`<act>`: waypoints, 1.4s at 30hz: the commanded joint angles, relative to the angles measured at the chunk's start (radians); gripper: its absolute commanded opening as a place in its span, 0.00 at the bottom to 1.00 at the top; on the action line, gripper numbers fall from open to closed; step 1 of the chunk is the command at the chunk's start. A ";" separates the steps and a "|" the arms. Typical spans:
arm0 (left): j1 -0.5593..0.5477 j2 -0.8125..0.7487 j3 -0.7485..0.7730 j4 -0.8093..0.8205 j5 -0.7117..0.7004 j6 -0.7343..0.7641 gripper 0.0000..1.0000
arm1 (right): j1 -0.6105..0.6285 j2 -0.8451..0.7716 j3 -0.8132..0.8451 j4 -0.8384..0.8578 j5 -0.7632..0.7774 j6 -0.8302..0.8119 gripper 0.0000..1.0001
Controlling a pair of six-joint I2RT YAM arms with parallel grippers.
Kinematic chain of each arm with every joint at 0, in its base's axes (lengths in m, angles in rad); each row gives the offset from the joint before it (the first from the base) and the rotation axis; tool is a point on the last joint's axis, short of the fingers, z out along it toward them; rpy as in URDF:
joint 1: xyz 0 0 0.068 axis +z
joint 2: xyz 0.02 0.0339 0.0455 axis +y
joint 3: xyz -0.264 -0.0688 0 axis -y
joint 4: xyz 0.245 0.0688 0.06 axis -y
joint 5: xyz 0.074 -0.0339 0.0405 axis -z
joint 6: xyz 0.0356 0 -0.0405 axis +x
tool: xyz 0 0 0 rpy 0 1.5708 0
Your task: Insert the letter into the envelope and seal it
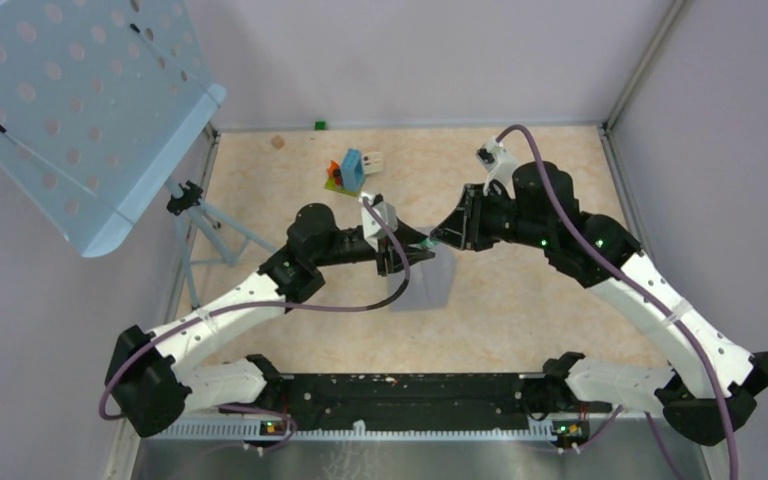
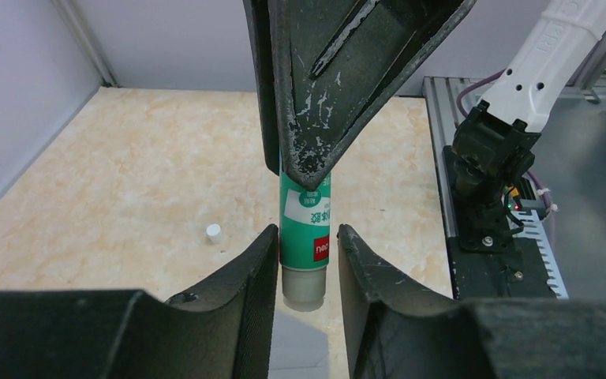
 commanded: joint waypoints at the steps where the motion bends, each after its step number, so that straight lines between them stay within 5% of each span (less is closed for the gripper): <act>1: 0.004 0.005 -0.002 0.062 0.015 -0.018 0.36 | -0.004 -0.008 -0.005 0.041 -0.009 0.009 0.00; 8: 0.005 0.000 -0.011 0.073 0.002 -0.016 0.19 | -0.004 -0.001 -0.018 0.046 -0.017 0.009 0.02; 13: 0.005 0.000 -0.013 0.089 -0.001 -0.018 0.12 | -0.003 0.006 -0.037 0.077 -0.035 0.027 0.28; 18: 0.005 0.015 -0.006 0.091 -0.001 -0.020 0.10 | 0.009 0.012 -0.066 0.110 -0.012 0.057 0.40; 34: 0.004 0.042 -0.004 0.110 -0.041 -0.032 0.09 | 0.074 0.040 -0.068 0.121 0.152 0.081 0.35; 42: 0.005 0.042 -0.008 0.120 -0.051 -0.032 0.09 | 0.090 0.047 -0.078 0.116 0.193 0.077 0.22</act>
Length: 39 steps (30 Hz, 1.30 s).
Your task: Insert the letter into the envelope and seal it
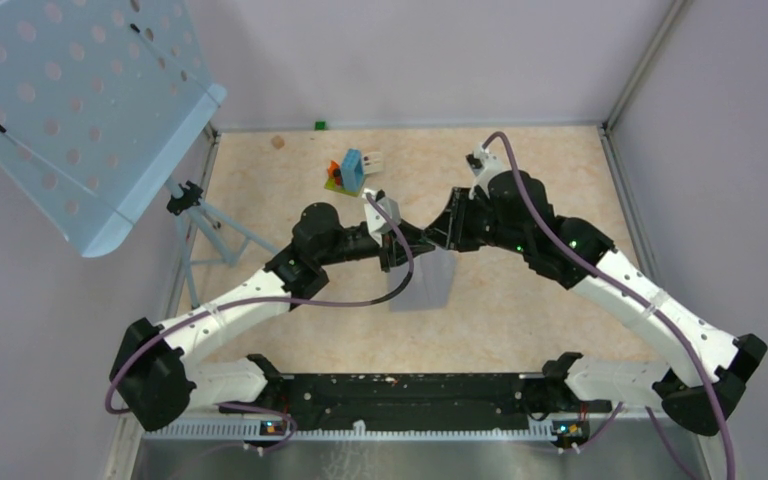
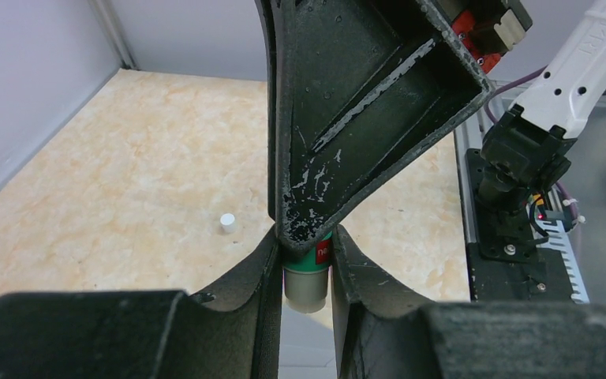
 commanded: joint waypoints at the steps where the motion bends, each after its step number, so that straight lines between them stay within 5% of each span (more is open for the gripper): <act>1: -0.003 0.002 0.005 0.073 0.001 -0.037 0.09 | 0.021 0.005 -0.008 0.033 0.032 0.003 0.17; 5: -0.002 -0.001 0.004 0.068 0.000 -0.052 0.21 | 0.021 0.003 -0.006 0.018 0.068 -0.007 0.00; 8: -0.002 -0.026 -0.009 0.016 -0.096 -0.093 0.64 | 0.020 0.008 0.016 -0.025 0.119 -0.032 0.00; 9: -0.002 -0.040 -0.017 -0.002 -0.148 -0.111 0.86 | 0.014 0.010 0.021 -0.035 0.131 -0.043 0.00; 11: 0.000 -0.070 -0.041 -0.018 -0.213 -0.132 0.98 | -0.009 0.016 0.021 -0.041 0.136 -0.058 0.00; 21: 0.061 -0.028 -0.002 -0.276 -0.589 -0.356 0.99 | -0.157 0.070 -0.078 0.019 0.147 -0.124 0.00; 26: 0.100 0.073 0.027 -0.272 -0.589 -0.459 0.90 | -0.162 0.128 -0.091 0.068 0.175 -0.161 0.00; 30: 0.118 0.198 0.089 -0.300 -0.548 -0.535 0.73 | -0.162 0.194 -0.100 0.111 0.193 -0.185 0.00; 34: 0.150 0.287 0.076 -0.246 -0.492 -0.648 0.43 | -0.162 0.263 -0.114 0.178 0.187 -0.197 0.00; 39: 0.181 0.355 0.017 -0.123 -0.480 -0.716 0.24 | -0.155 0.371 -0.088 0.233 0.178 -0.216 0.00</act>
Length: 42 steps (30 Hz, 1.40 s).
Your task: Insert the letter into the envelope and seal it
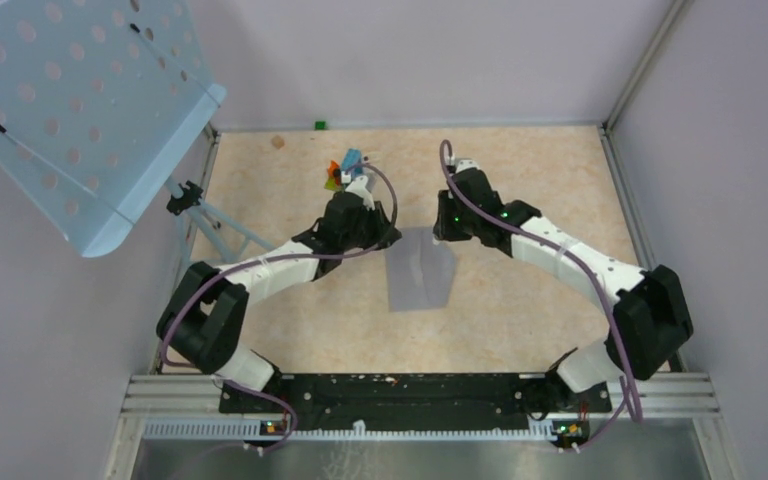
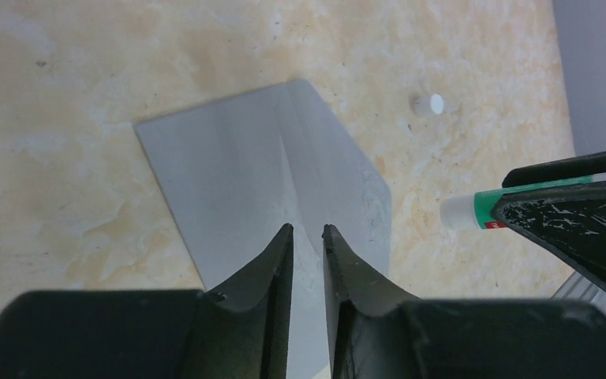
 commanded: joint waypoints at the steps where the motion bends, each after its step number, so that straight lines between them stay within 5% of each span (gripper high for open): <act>1: 0.028 0.043 -0.048 0.173 0.037 -0.099 0.22 | 0.006 0.077 0.033 0.100 0.010 -0.038 0.00; 6: 0.049 0.118 -0.091 0.279 0.070 -0.133 0.09 | 0.037 0.182 0.073 0.119 0.027 -0.062 0.00; 15: 0.063 0.245 -0.135 0.420 0.113 -0.190 0.01 | 0.066 0.311 0.123 0.155 0.048 -0.081 0.00; 42: 0.066 0.316 -0.149 0.309 0.049 -0.248 0.00 | 0.097 0.417 0.120 0.236 0.135 -0.126 0.00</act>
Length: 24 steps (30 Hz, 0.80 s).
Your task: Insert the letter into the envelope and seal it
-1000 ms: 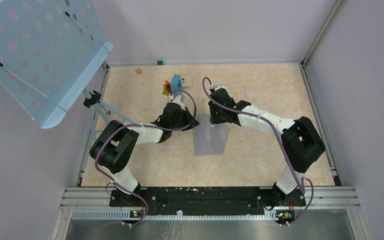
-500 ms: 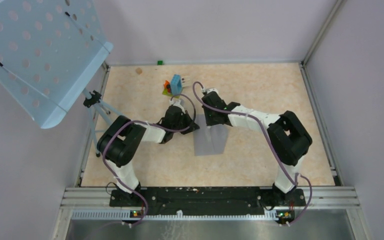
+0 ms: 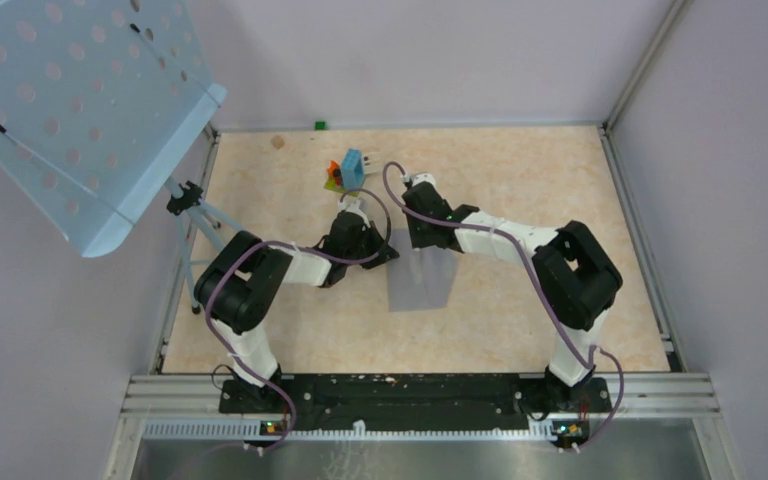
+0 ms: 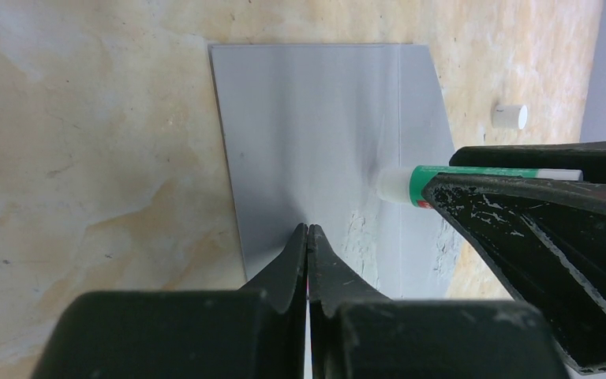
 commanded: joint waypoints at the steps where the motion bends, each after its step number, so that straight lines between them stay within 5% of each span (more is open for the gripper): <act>1: 0.006 0.028 -0.013 -0.023 -0.022 0.004 0.00 | 0.012 0.011 0.018 0.046 0.026 -0.020 0.00; 24: 0.007 0.033 -0.018 -0.016 -0.024 -0.017 0.00 | 0.028 -0.012 -0.114 0.145 0.048 -0.036 0.00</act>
